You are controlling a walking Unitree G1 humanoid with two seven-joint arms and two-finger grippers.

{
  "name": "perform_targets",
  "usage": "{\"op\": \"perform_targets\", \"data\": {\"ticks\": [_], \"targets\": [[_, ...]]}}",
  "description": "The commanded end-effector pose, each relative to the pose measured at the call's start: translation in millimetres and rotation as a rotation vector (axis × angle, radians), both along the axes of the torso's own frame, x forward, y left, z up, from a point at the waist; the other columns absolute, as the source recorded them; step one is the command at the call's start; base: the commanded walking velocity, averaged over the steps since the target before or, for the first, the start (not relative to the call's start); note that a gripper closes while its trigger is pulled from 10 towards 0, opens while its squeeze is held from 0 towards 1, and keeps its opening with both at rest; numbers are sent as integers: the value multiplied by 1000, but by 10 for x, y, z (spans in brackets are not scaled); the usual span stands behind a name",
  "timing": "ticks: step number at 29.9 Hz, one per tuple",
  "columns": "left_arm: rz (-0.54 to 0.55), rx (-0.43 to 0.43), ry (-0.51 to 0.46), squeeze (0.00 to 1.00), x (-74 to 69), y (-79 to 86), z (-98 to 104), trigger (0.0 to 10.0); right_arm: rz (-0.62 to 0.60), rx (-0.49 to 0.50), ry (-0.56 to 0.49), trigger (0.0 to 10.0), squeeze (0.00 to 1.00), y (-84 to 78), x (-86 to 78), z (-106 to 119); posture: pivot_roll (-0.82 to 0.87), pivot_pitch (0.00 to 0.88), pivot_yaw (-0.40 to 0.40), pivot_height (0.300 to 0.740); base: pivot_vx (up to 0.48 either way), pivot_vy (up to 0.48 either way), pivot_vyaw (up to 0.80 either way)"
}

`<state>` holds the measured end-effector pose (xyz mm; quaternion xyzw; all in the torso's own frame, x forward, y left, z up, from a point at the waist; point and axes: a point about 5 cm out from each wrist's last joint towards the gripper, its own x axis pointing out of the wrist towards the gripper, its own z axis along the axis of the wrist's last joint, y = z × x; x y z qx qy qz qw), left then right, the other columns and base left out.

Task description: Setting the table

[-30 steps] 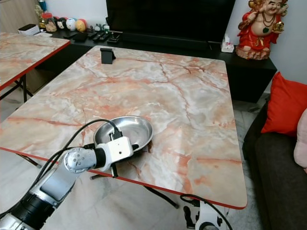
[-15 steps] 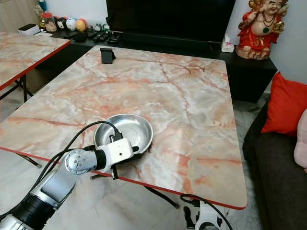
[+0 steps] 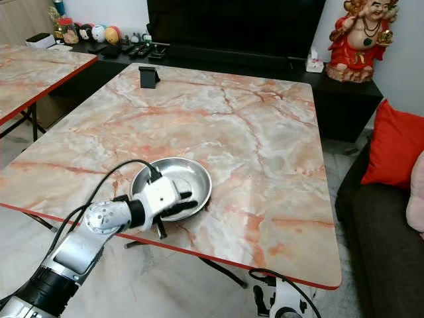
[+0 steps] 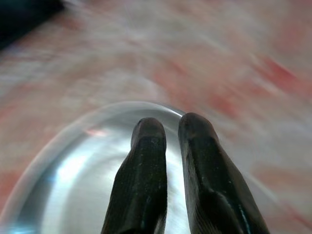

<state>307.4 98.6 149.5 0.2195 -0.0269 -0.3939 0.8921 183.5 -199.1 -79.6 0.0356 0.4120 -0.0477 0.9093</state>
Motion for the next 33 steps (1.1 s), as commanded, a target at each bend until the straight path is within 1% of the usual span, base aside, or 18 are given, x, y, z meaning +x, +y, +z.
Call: {"op": "perform_targets", "data": {"ticks": [1, 4, 6, 7, 9, 11, 13, 16, 20, 23, 25, 27, 30, 31, 33], "targets": [[138, -80, -92, 0, 126, 121, 136, 10000, 5, -2, -6, 10000, 0, 4, 32, 14, 50, 0, -66, 740, 0, 0, 0], [287, -155, -157, 0, 193, 250, 158, 10000, 1, 1, -9, 10000, 0, 5, 29, 14, 45, 0, -65, 740, 0, 0, 0], [356, -205, -154, 0, 208, 330, 110, 10000, -4, 2, -14, 10000, 0, 4, 30, 16, 45, 0, -65, 740, 0, 0, 0], [356, -205, -154, 0, 208, 330, 110, 10000, -4, 2, -14, 10000, 0, 4, 30, 16, 45, 0, -65, 740, 0, 0, 0], [406, -189, -160, 0, 173, 431, -27, 10000, -10, 0, -23, 10000, 0, -1, 32, 20, 34, 0, -65, 740, 0, 0, 0], [429, -187, -160, 0, 150, 474, -89, 10000, -13, 0, -25, 10000, 0, -5, 30, 21, 33, 0, -66, 740, 0, 0, 0], [467, -152, -175, 0, 95, 546, -194, 10000, -22, -7, -27, 10000, 0, -26, 20, 21, 40, 0, -70, 740, 0, 0, 0], [501, -167, -165, 0, 56, 588, -285, 10000, -36, -13, -29, 10000, 0, -46, 10, 20, 35, 0, -71, 740, 0, 0, 0], [514, -171, -169, 0, 42, 599, -309, 10000, -51, -15, -33, 10000, 0, -56, 5, 21, 34, 0, -70, 740, 0, 0, 0], [534, -204, -179, 0, 41, 600, -328, 10000, -65, -20, -34, 10000, 0, -65, -9, 16, 30, 0, -62, 740, 0, 0, 0], [533, -234, -173, 0, 56, 578, -331, 10000, -73, -19, -31, 10000, 0, -57, -24, 8, 17, 0, -38, 740, 0, 0, 0], [517, -234, -164, 0, 71, 532, -357, 10000, -84, -21, -28, 10000, 0, -50, -31, 3, -16, 0, -16, 740, 0, 0, 0], [488, -229, -157, 0, 87, 469, -363, 10000, -104, -19, -34, 10000, 0, -47, -31, 4, -23, 0, -12, 740, 0, 0, 0], [468, -235, -163, 0, 132, 414, -337, 10000, -106, -22, -40, 10000, 0, -48, -10, 14, -57, 0, 4, 740, 0, 0, 0], [459, -241, -166, 0, 154, 387, -325, 10000, -107, -24, -43, 10000, 0, -49, -1, 19, -57, 0, 4, 740, 0, 0, 0]]}}
